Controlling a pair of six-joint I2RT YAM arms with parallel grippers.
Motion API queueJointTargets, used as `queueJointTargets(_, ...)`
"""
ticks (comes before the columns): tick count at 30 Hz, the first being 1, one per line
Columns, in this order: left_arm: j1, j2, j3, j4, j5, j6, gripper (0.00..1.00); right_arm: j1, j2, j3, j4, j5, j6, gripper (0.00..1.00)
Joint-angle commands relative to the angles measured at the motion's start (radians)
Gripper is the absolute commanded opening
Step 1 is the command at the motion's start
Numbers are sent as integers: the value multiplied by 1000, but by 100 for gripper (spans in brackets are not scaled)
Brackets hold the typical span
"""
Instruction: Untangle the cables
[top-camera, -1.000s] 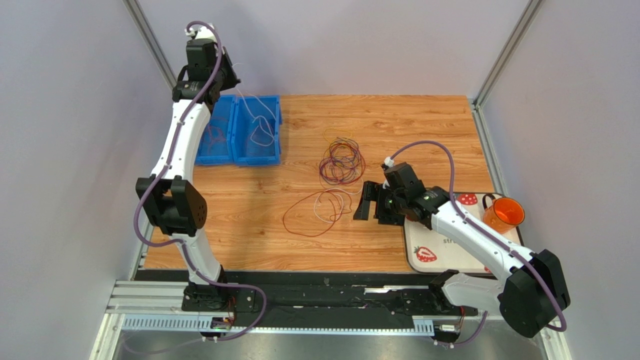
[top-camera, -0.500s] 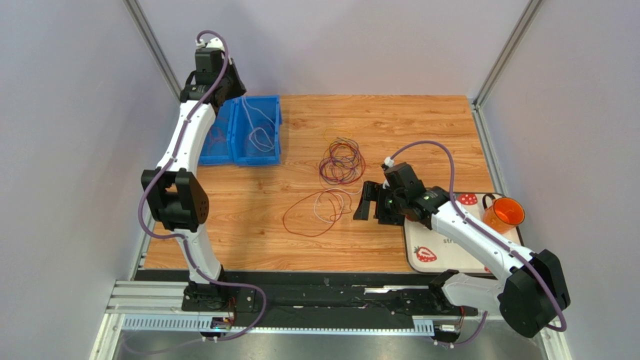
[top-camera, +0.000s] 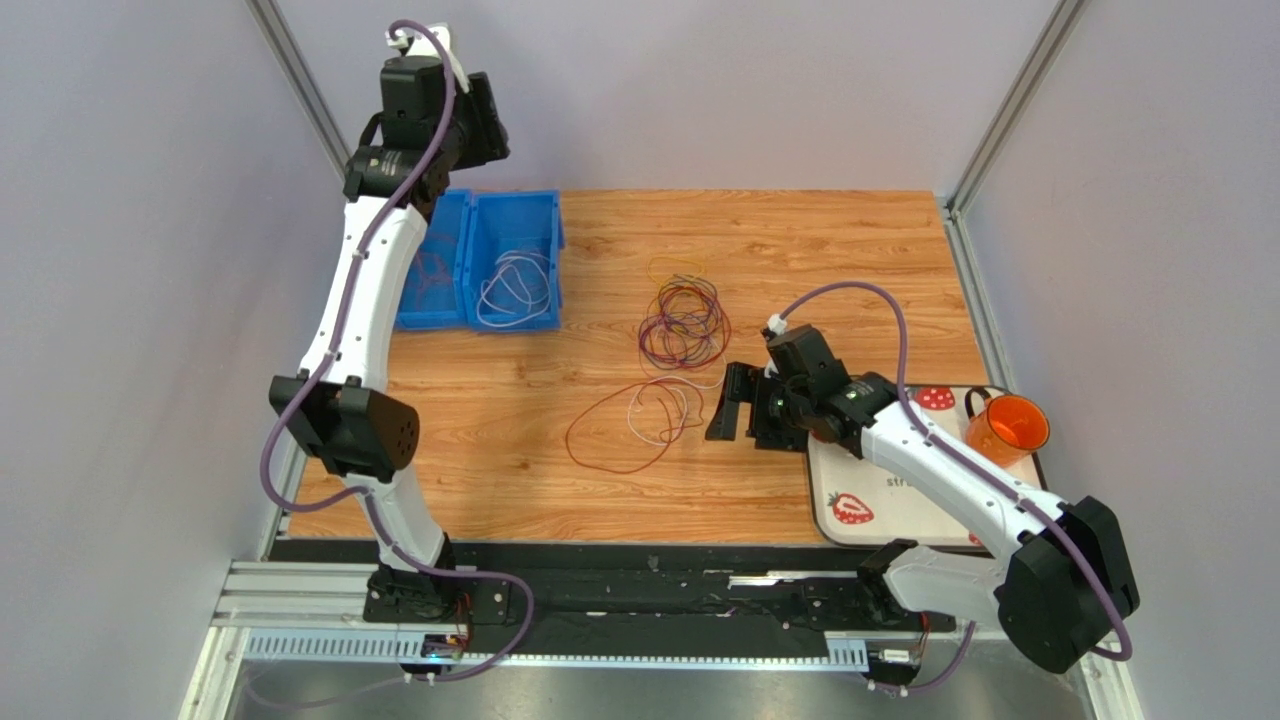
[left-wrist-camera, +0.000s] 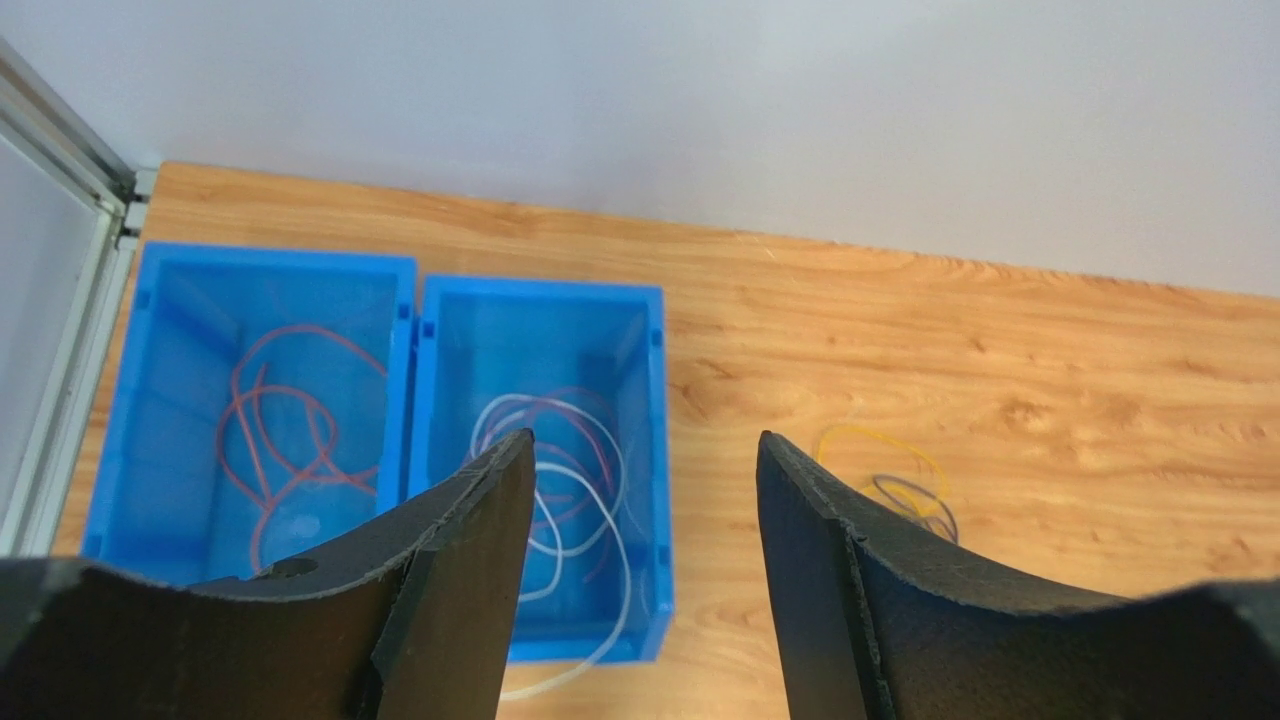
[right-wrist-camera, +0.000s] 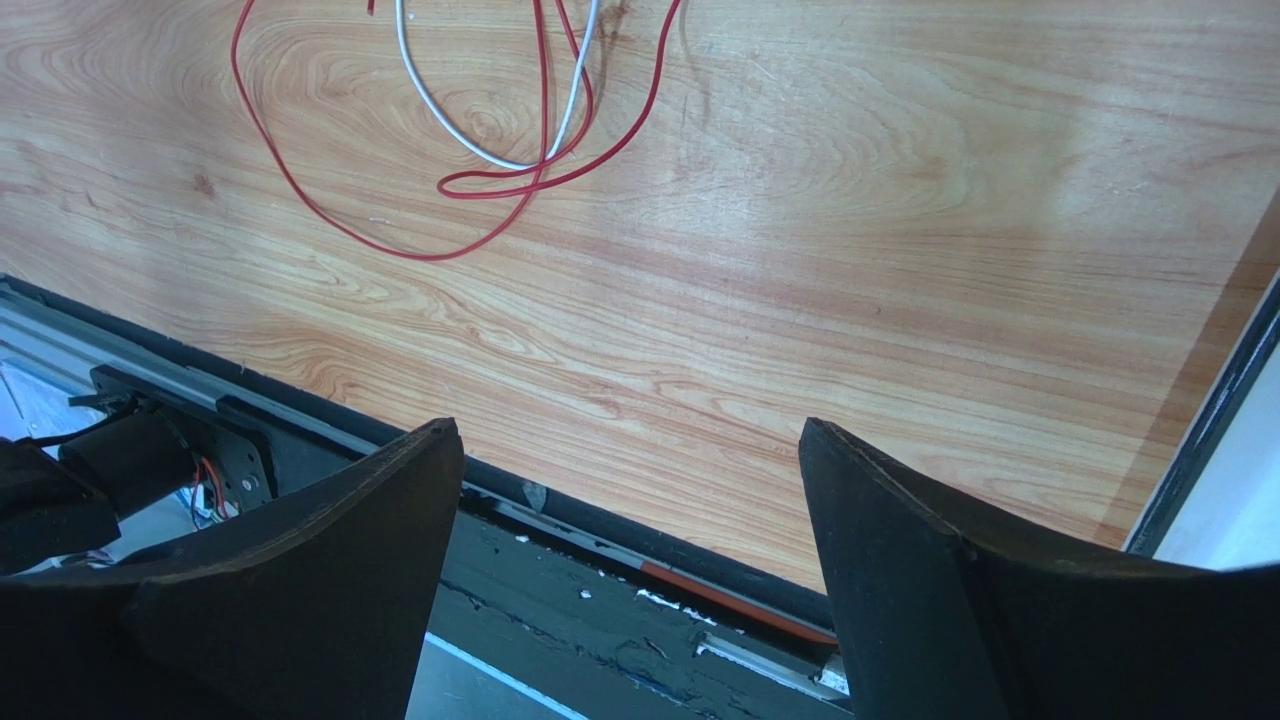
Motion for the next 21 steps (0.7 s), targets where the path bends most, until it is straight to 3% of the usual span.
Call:
queueJointTargets(1,-61,-150,-115,-63,-35,4,64,14,4,29,43,-11,19,87)
queueJointTargets(8,-247,-332,-443,-33,-54,-2,62,14,33,53,39,8,11,87)
queueJointTargets(13,-369,-405,-697,69,-52,-70,60,4,53,139,-30,104,-38,88)
queueJointTargets(21,-494,-350,-851,234,-16,-143,59,-16,62,182,-46,100,-19,88)
